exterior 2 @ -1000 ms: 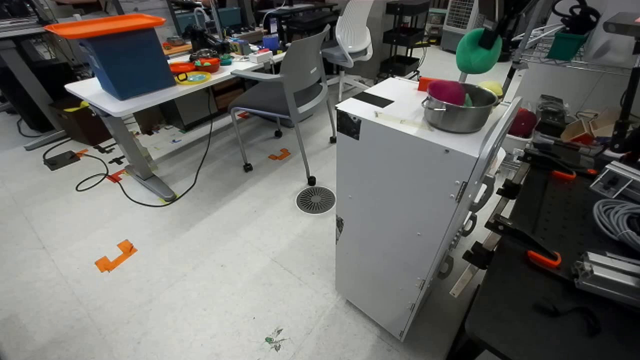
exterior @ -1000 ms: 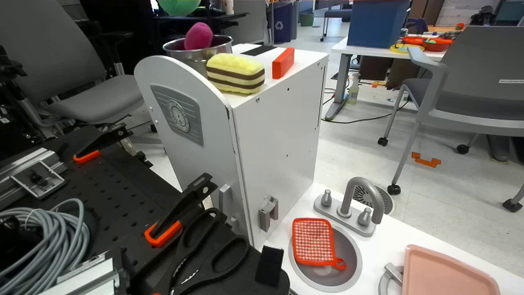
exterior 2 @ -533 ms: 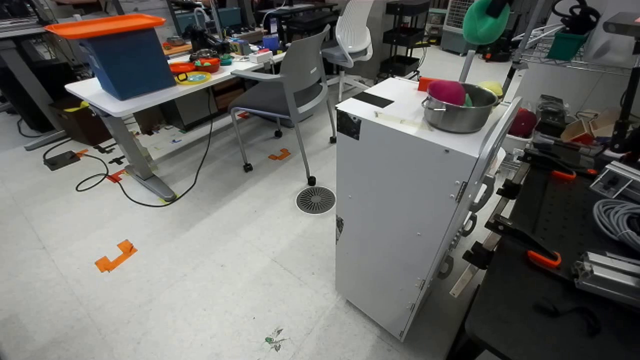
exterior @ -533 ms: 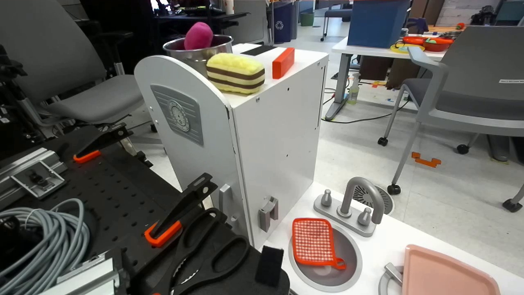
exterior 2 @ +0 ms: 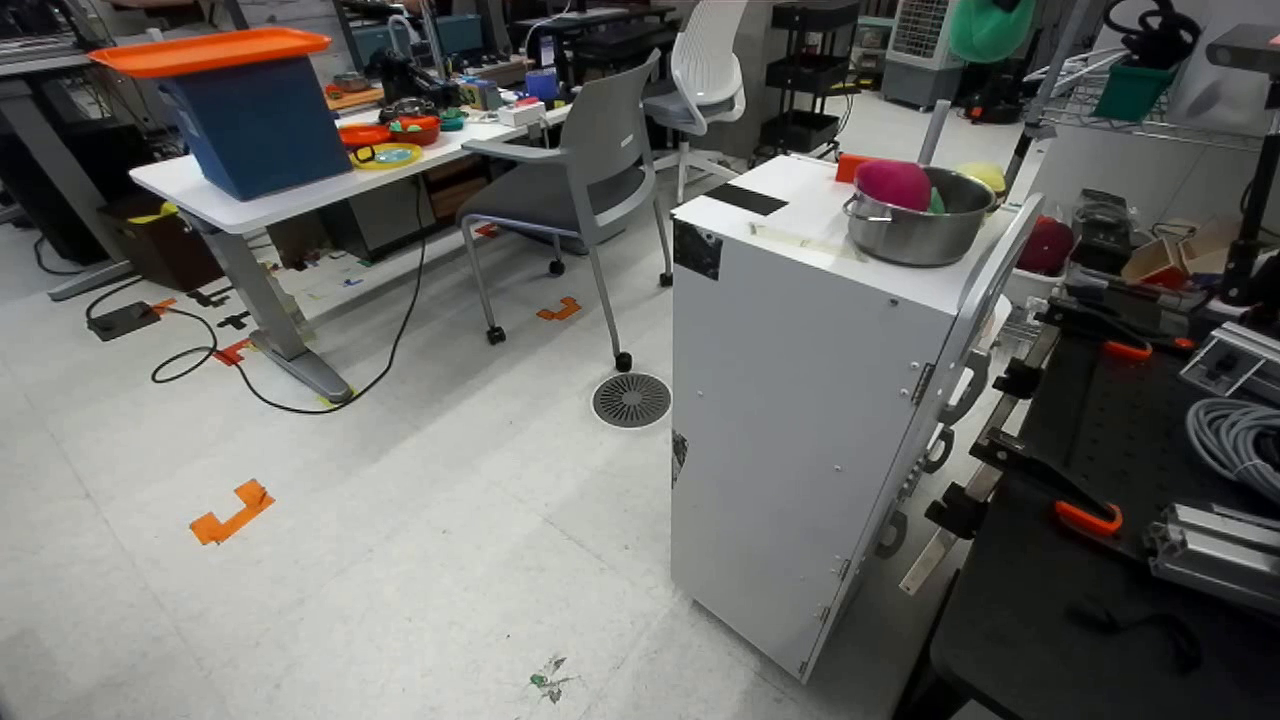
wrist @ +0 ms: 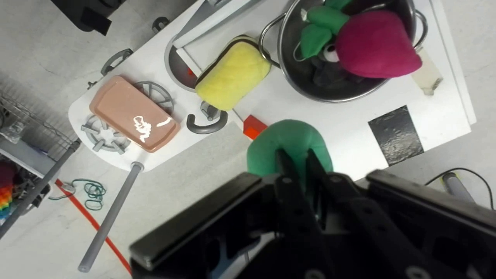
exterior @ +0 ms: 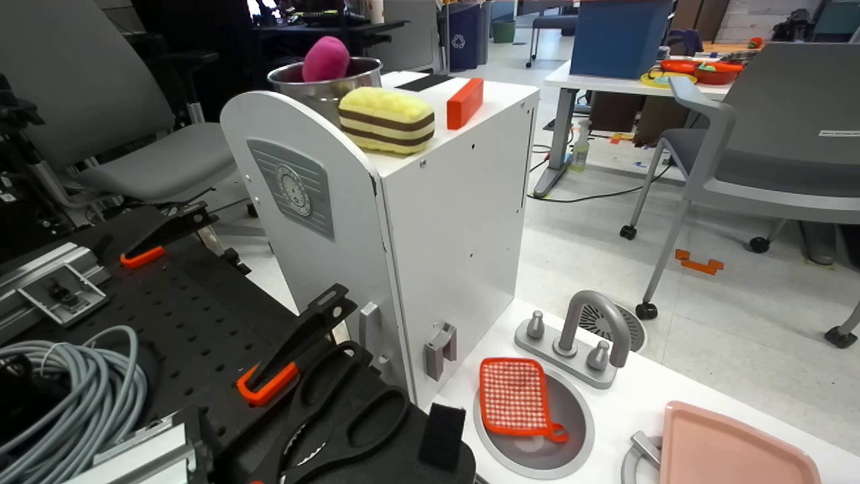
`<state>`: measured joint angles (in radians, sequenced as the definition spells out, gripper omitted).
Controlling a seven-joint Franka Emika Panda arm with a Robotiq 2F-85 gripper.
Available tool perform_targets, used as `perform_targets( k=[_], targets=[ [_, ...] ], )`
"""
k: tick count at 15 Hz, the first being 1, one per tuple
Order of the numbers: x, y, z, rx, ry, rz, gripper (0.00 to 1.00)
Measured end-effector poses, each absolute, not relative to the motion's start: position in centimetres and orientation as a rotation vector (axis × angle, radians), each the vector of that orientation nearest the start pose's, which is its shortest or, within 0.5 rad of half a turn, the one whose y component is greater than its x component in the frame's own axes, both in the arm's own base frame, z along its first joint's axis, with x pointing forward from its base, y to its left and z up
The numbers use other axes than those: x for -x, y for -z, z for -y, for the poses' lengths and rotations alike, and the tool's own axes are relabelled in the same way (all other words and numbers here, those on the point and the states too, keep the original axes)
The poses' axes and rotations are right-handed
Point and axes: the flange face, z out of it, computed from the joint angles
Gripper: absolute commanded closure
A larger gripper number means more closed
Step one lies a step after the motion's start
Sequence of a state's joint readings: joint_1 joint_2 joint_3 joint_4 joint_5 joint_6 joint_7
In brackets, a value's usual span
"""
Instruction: Remove the green plushy from the pot and put it on top of the cupboard
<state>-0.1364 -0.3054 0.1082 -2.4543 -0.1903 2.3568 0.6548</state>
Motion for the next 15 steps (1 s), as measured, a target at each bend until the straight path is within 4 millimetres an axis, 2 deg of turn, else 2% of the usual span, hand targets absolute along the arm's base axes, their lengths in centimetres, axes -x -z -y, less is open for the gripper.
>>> perform_targets(
  k=[8, 9, 10, 15],
  targets=[
    [-48.6, -39.6, 2.8, 3.086, 0.280, -0.993, 0.98],
    [-49.0, -39.3, 3.1, 3.084, 0.268, -1.003, 0.95],
    [-49.4, -39.0, 3.6, 3.080, 0.260, -1.015, 0.69],
    [-50.5, -38.8, 4.9, 3.069, 0.238, -1.056, 0.37]
  ],
)
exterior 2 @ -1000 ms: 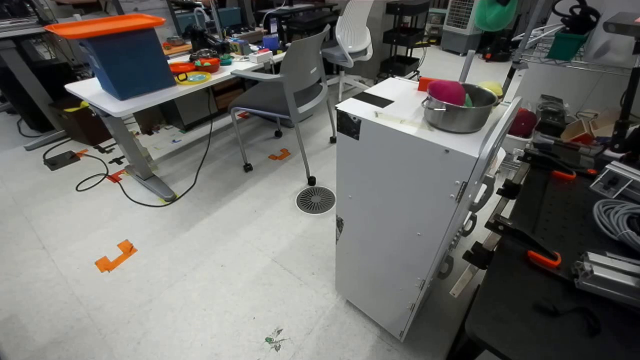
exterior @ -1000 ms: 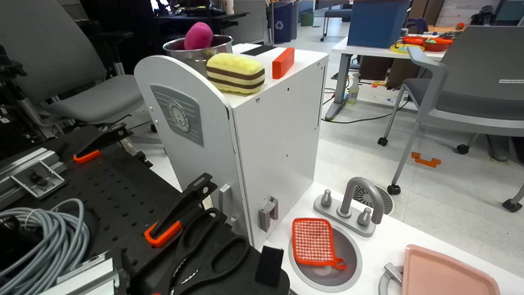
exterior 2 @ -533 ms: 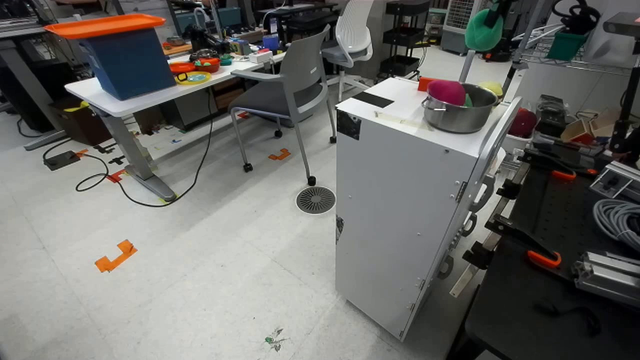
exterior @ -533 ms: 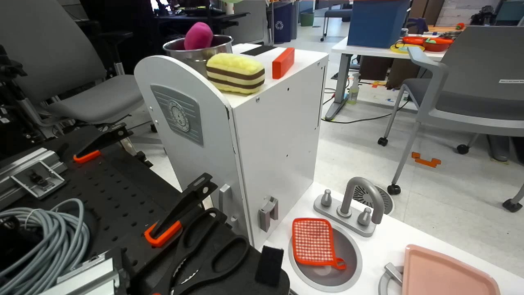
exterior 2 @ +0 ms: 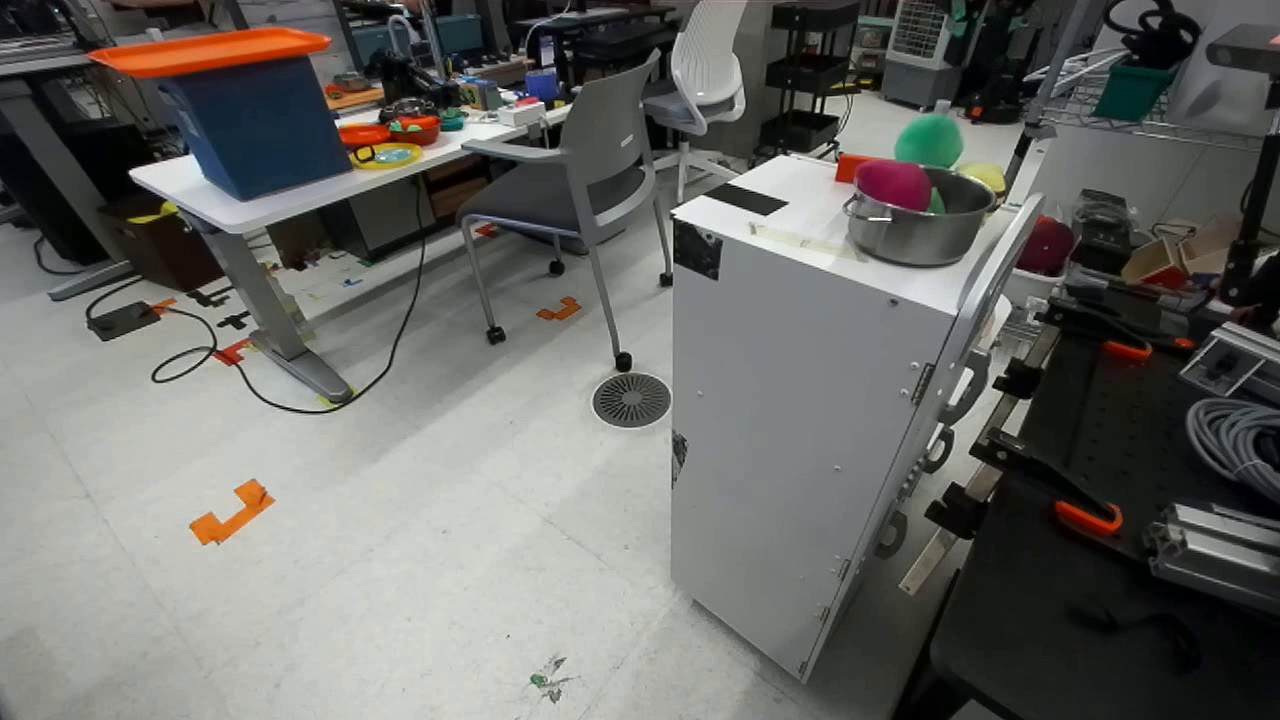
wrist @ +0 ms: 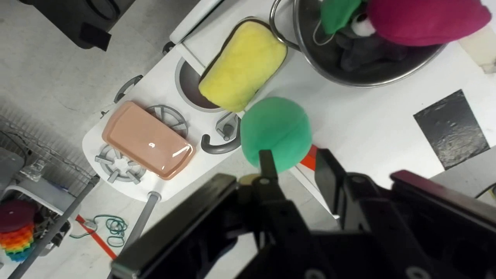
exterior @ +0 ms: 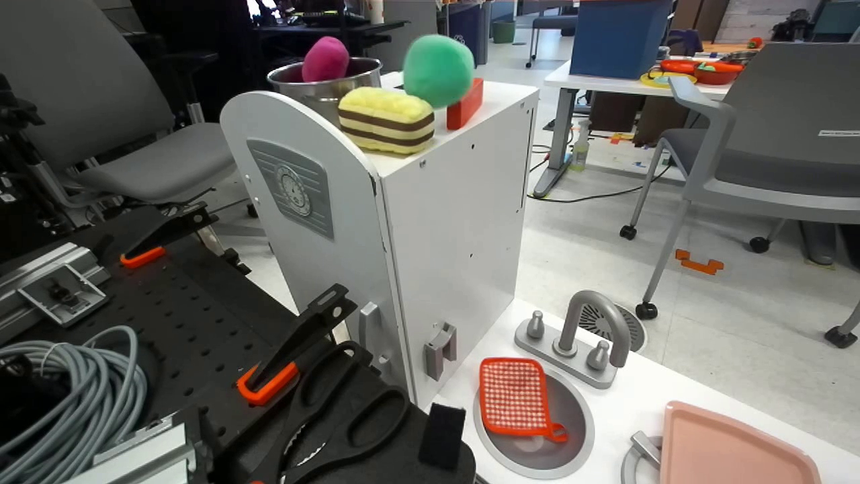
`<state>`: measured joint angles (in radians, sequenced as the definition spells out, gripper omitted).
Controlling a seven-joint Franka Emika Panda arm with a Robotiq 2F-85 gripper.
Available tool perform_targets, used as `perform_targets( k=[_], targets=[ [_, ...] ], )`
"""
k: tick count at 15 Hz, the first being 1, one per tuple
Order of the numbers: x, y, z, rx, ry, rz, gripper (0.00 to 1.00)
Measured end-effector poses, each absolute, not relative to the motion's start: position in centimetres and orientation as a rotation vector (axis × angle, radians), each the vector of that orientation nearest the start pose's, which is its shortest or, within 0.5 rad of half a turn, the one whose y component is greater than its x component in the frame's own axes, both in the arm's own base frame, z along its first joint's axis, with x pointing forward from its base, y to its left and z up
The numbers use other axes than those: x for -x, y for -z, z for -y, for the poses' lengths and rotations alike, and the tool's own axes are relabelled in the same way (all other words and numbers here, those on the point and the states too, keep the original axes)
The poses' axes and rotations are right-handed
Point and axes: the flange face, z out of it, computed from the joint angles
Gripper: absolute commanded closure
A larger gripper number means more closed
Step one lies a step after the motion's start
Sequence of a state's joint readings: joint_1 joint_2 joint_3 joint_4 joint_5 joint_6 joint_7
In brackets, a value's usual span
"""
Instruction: Remove the green plushy from the pot and put it on top of the cupboard
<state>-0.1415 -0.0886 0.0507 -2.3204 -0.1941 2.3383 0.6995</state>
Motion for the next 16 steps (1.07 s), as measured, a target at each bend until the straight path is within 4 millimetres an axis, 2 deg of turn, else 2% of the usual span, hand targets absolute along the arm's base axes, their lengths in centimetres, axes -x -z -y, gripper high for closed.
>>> perform_targets(
  k=[5, 16],
  targets=[
    [-51.0, -39.4, 3.5, 3.071, 0.252, -1.035, 0.01],
    [-50.9, -39.1, 1.9, 3.086, 0.245, -0.987, 0.00]
  ],
)
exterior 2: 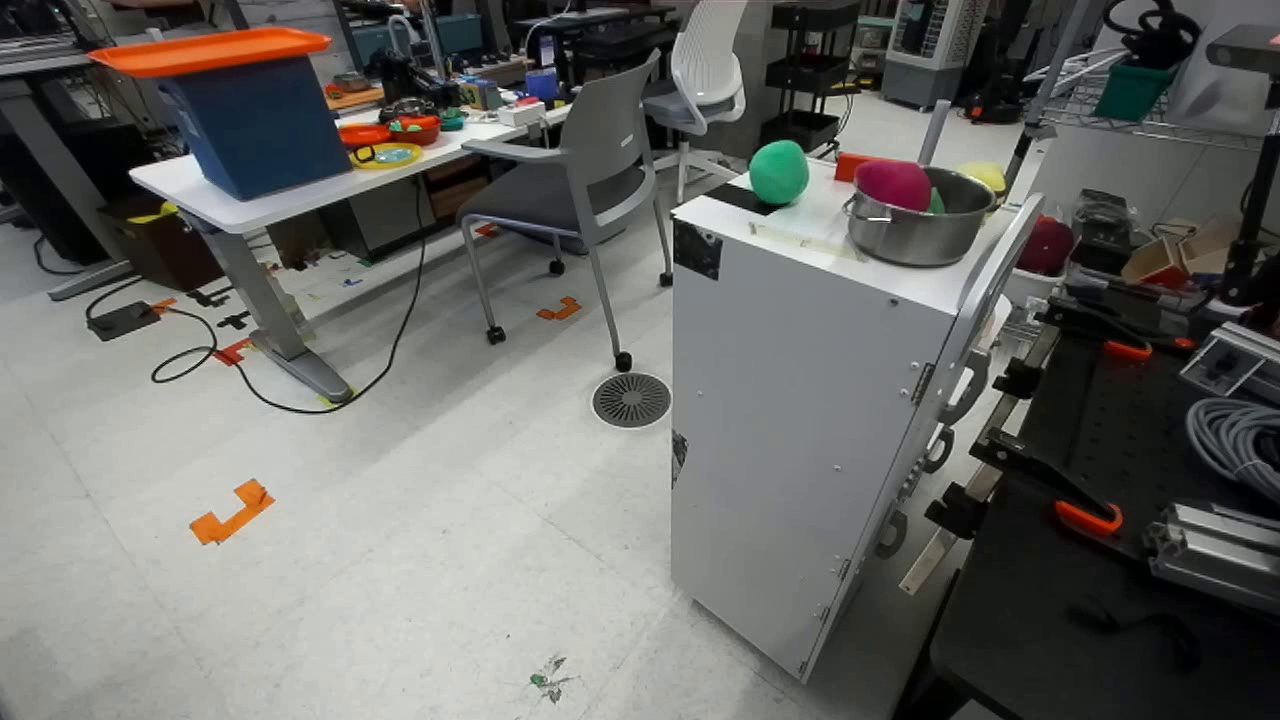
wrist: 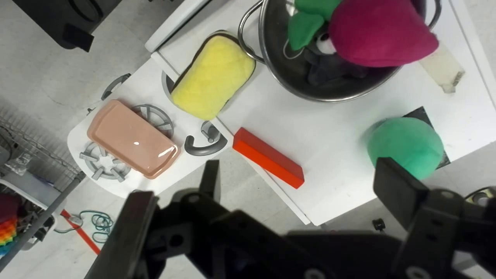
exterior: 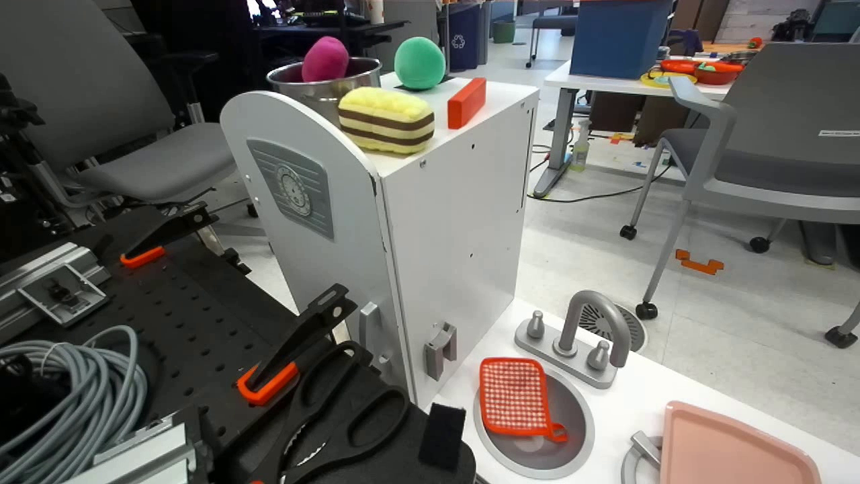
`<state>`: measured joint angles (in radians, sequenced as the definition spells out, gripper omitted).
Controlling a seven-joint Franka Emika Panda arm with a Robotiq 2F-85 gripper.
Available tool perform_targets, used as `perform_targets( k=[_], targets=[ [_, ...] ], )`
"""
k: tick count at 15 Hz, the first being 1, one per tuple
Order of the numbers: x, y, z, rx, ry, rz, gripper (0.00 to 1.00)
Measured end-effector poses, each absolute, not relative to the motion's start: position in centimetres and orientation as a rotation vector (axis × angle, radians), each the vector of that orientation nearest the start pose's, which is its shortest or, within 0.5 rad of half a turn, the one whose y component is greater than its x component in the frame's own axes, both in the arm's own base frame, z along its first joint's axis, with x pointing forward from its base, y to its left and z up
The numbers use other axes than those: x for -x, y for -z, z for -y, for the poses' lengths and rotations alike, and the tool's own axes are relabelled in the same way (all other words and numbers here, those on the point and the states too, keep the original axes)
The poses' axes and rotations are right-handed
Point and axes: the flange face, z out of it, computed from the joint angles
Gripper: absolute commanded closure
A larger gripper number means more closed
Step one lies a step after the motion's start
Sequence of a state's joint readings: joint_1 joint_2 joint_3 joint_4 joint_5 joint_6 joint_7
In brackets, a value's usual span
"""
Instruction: Remove the green plushy from the pot and put it on top of the cupboard
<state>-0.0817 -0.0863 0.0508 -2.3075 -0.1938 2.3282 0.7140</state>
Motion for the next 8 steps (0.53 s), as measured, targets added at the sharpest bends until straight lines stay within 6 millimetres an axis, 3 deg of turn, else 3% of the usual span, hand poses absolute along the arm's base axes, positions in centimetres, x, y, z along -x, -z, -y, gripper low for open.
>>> perform_targets(
  k=[8],
  targets=[
    [-50.43, -38.30, 1.30, 3.099, 0.218, -0.965, 0.00]
  ],
)
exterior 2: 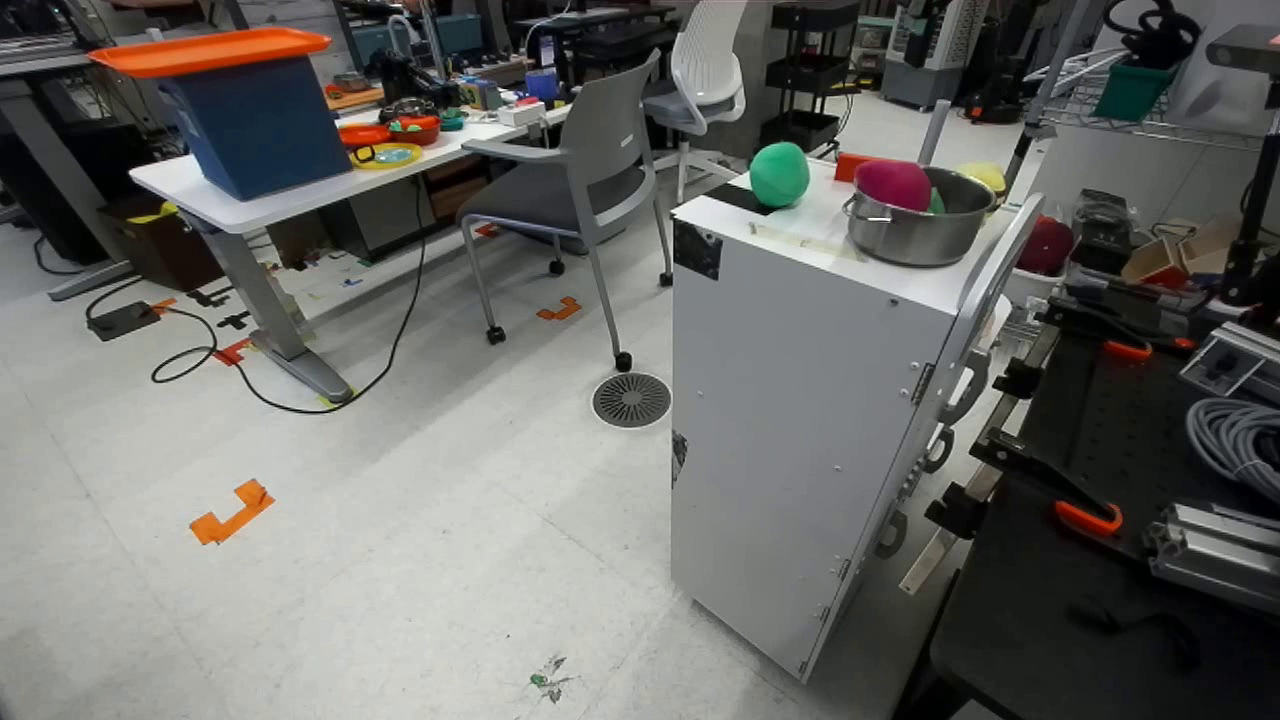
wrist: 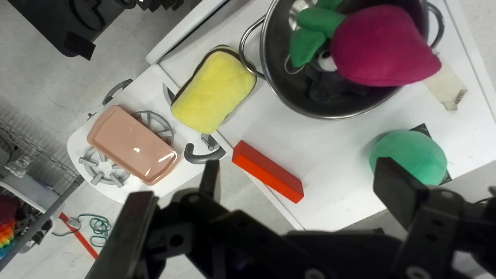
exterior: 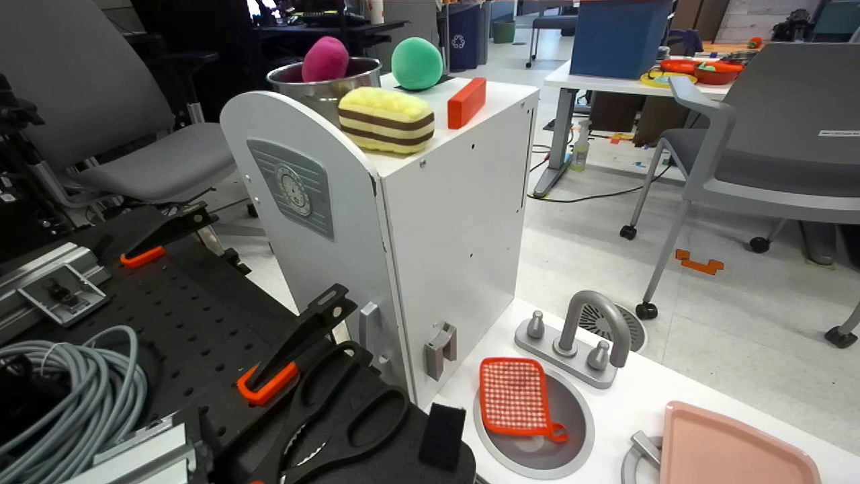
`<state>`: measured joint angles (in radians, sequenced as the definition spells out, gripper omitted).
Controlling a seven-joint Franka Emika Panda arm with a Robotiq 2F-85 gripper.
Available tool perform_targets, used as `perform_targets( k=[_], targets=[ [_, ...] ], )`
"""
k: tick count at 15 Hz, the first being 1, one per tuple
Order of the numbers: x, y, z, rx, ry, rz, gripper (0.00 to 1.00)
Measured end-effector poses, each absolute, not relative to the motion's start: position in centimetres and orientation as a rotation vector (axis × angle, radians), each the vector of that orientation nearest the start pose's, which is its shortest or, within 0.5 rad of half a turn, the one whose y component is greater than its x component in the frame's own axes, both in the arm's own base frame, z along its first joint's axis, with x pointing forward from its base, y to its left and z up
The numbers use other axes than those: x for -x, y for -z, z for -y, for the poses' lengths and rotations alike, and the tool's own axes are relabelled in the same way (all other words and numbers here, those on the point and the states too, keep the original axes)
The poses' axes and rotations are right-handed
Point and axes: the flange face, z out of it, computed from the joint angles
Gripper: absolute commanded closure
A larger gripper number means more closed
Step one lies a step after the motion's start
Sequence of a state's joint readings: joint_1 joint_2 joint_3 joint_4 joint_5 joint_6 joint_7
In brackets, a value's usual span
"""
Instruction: Remove the green plushy from the pot and put it on top of the cupboard
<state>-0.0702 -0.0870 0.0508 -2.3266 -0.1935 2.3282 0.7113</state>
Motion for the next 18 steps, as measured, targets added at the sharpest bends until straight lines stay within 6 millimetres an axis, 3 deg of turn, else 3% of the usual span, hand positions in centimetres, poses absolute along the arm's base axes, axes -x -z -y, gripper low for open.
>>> perform_targets(
  k=[4, 9, 14, 18],
  targets=[
    [-49.8, -39.5, 0.2, 3.109, 0.248, -0.909, 0.00],
    [-47.2, -42.6, -2.3, 3.159, 0.238, -0.625, 0.00],
    [-45.0, -43.6, -3.6, 3.149, 0.160, -0.335, 0.00],
    [-44.5, -43.7, -3.7, 3.153, 0.161, -0.291, 0.00]
  ],
)
